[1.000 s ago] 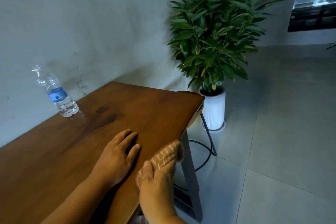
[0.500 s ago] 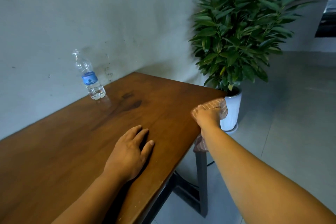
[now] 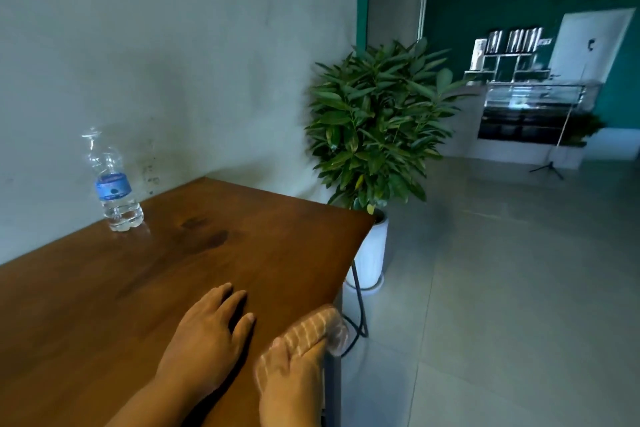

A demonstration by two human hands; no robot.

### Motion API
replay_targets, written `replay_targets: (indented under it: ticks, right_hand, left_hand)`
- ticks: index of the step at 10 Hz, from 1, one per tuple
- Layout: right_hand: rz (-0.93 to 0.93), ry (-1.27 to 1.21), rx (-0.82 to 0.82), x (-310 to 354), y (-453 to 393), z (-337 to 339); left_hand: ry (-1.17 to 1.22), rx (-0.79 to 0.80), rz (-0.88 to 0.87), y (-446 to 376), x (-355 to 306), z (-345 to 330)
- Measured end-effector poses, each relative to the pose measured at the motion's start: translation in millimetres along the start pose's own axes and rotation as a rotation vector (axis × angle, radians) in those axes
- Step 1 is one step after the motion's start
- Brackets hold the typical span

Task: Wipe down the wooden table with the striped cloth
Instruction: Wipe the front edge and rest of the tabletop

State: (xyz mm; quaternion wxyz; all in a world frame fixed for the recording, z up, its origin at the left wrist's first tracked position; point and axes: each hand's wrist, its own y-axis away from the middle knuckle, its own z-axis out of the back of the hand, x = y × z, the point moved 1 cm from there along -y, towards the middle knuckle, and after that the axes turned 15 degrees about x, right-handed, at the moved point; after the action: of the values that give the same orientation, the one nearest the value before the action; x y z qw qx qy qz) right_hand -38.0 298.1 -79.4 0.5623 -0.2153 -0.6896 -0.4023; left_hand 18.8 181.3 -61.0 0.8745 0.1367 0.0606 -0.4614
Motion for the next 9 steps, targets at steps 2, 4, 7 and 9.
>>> replay_targets:
  ticks: [2, 4, 7, 9]
  right_hand:
    - [0.058, 0.036, 0.004, -5.6, -11.9, 11.4]
    - [-0.085, 0.042, -0.063, 21.2, -103.3, 43.7]
    - [-0.080, 0.027, -0.149, 21.7, -69.1, 31.9]
    - [-0.019, 0.002, -0.064, -22.5, 61.9, -23.6]
  left_hand:
    - [-0.008, 0.032, -0.047, 24.4, 21.5, 7.6]
    - [0.006, -0.029, -0.057, 25.3, 23.5, 1.3]
    - [-0.042, -0.032, -0.051, 26.7, 21.8, 0.7]
    - [-0.043, -0.005, -0.039, 22.3, 24.6, -1.7]
